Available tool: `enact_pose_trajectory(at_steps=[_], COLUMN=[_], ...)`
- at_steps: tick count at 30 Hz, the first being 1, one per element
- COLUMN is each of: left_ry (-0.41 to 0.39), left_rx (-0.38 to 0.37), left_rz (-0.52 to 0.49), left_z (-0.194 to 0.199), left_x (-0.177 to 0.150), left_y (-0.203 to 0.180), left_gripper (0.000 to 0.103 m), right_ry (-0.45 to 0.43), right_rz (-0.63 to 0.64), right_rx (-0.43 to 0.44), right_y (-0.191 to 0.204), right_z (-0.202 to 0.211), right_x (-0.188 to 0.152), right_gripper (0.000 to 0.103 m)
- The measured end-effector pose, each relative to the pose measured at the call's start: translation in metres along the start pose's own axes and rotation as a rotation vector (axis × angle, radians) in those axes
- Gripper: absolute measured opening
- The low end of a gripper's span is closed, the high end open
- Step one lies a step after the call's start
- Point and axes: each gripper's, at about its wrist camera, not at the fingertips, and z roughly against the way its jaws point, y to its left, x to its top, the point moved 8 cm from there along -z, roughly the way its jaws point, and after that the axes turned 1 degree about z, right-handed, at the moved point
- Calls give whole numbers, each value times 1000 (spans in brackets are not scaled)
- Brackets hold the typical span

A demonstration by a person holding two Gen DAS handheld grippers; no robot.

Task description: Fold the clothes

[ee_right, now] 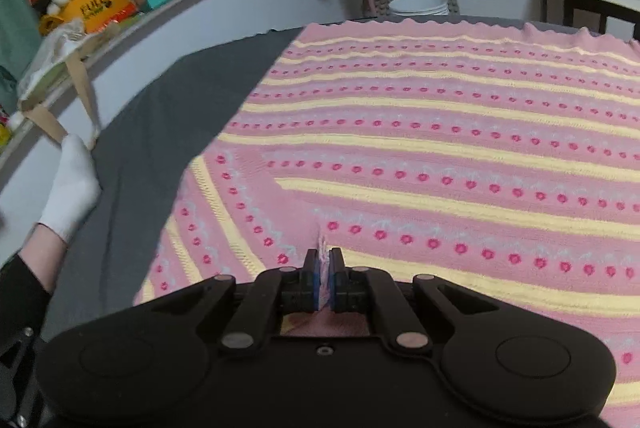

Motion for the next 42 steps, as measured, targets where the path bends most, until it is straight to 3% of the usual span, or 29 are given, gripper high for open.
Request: enact_pose_trajectory(at_steps=[3,4,6,7,9,12,14,17,19,21,24,26,29,32,34,38,40,42], left_ry=[105,112,123,126,132,130,69,-124,-215,-154,1,22,59,73,82,90,94,87], left_rx=[-89,-90,-91,-91,-90,-88,-78,-60,-69,-110,-126,-150,-157,-155,-154,-153,-149,-143], left_rz=[99,89,69,58,37,9,-10,12,43,108,197,237,236,220,202,171,156,135], left_z=[-1,0,3,5,7,7,12,32,41,26,-2,-6,-4,-2,-2,2,5,8], left_x=[-14,-17,-22,-23,-24,-18,-8,13,24,20,2,-3,-5,-8,-9,-10,-10,-8], left_y=[10,10,10,8,5,4,4,9,12,15,22,25,25,23,22,17,17,20], left_gripper=[99,99,99,99,101,101,101,101,102,102,102,103,103,103,103,103,103,103], right_ry=[18,-11,-77,-111,-144,-98,-43,11,43,58,35,38,-32,-32,34,17,-26,17], right_rz=[25,40,71,86,109,133,143,208,224,230,208,167,157,62,59,102,124,162], right_rx=[-25,-46,-90,-112,-30,167,228,225,201,180,163,149,62,126,135,113,99,106], right_y=[2,4,9,12,30,70,90,113,117,119,115,108,91,75,70,71,75,80], right_z=[0,4,14,19,21,4,-17,-53,-72,-87,-95,-95,-84,-81,-90,-89,-80,-84], right_x=[-1,3,12,17,30,43,48,51,50,50,55,59,68,69,62,63,66,56], right_gripper=[10,16,38,38,38,37,36,13,13,12,12,14,14,14,14,12,15,29])
